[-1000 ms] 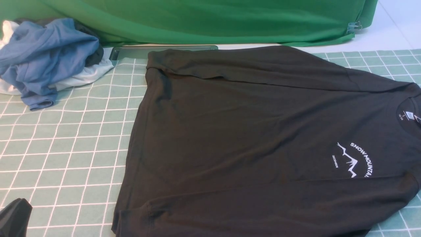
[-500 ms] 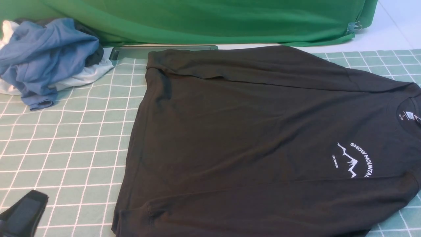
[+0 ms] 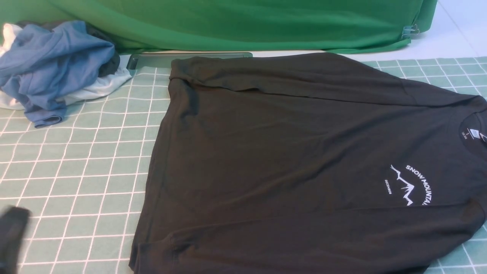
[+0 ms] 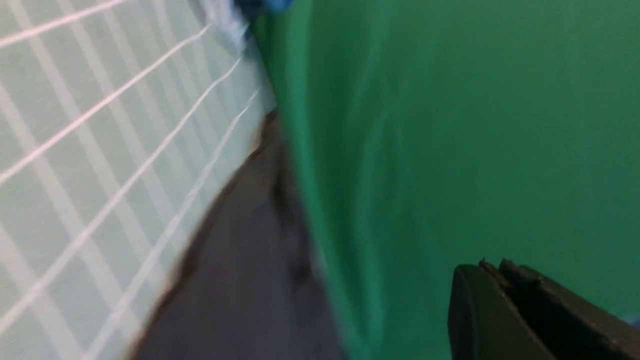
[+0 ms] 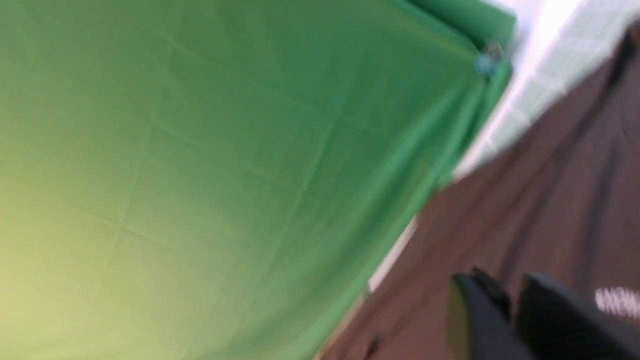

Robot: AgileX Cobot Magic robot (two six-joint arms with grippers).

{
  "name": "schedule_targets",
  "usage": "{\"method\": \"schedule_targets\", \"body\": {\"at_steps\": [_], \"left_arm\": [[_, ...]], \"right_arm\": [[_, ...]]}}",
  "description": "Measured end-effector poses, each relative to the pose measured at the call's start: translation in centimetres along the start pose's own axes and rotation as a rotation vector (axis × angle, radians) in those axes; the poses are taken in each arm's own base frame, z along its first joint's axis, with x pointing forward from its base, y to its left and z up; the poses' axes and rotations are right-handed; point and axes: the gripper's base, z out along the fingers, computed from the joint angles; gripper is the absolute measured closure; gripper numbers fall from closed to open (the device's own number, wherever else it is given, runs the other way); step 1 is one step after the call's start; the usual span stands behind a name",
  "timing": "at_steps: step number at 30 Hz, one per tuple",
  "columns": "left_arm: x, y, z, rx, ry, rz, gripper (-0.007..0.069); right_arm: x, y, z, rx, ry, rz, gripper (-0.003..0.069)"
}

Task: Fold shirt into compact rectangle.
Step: 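Grasp the left edge of the dark T-shirt lying flat on the table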

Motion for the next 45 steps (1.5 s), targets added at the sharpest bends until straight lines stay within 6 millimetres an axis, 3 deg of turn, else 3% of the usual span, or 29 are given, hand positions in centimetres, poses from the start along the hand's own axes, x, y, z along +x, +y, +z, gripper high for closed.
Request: {"method": "schedule_targets", "body": {"at_steps": [3,7,10,12,13,14,16,17,21,24,28,35,45], "left_arm": [[-1.1,-2.0,-0.2,0.093,-0.08,-0.006,0.0607],[-3.2,-9.9,-1.0,0.237,-0.12,0.221,0.0607],[-4.1,-15.8,0.3,0.114,0.03,0.434,0.0607],[-4.1,-17.3,2.6,-0.093,0.219,0.547,0.0607],[-3.9,-17.1,3.3,-0.176,0.306,0.59,0.0607],[-3.5,-16.7,5.2,-0.31,0.457,0.653,0.0607],[-2.4,-14.6,7.7,-0.485,0.718,0.695,0.0607],[-2.2,-14.3,7.9,-0.503,0.757,0.703,0.0607],[1.3,-8.3,11.7,-0.639,1.173,0.561,0.0607],[3.5,-4.8,12.7,-0.691,1.3,0.488,0.0607],[6.2,-2.1,14.0,-0.79,1.35,0.533,0.0607],[8.6,0.3,17.0,-0.905,1.351,0.724,0.0568],[9.9,3.2,18.6,-0.967,1.363,0.759,0.0311]], "right_arm": [[-1.3,1.7,0.1,-0.062,-0.084,-0.135,0.0631],[-3.7,7.6,1.0,-0.083,-0.037,-0.471,0.0632],[-5.4,13.2,2.9,-0.053,0.147,-0.811,0.0632],[-6.1,15.5,5.1,0.008,0.338,-0.957,0.0632],[-6.2,15.8,5.5,0.024,0.378,-0.983,0.0632],[-6.3,16.7,6.8,0.069,0.527,-1.024,0.0632],[-5.9,16.6,8.7,0.13,0.71,-1.036,0.0632],[-5.7,16.4,9.1,0.139,0.735,-1.033,0.0632],[-3.7,14.2,12.1,0.22,0.99,-1.001,0.0631],[-2.7,13.1,13.4,0.253,1.079,-0.984,0.0629],[-1.8,12.0,14.7,0.282,1.147,-0.968,0.0626],[-1.2,11.1,15.6,0.305,1.183,-0.956,0.062],[-1.2,11.1,16.0,0.297,1.157,-0.967,0.0605]]}}
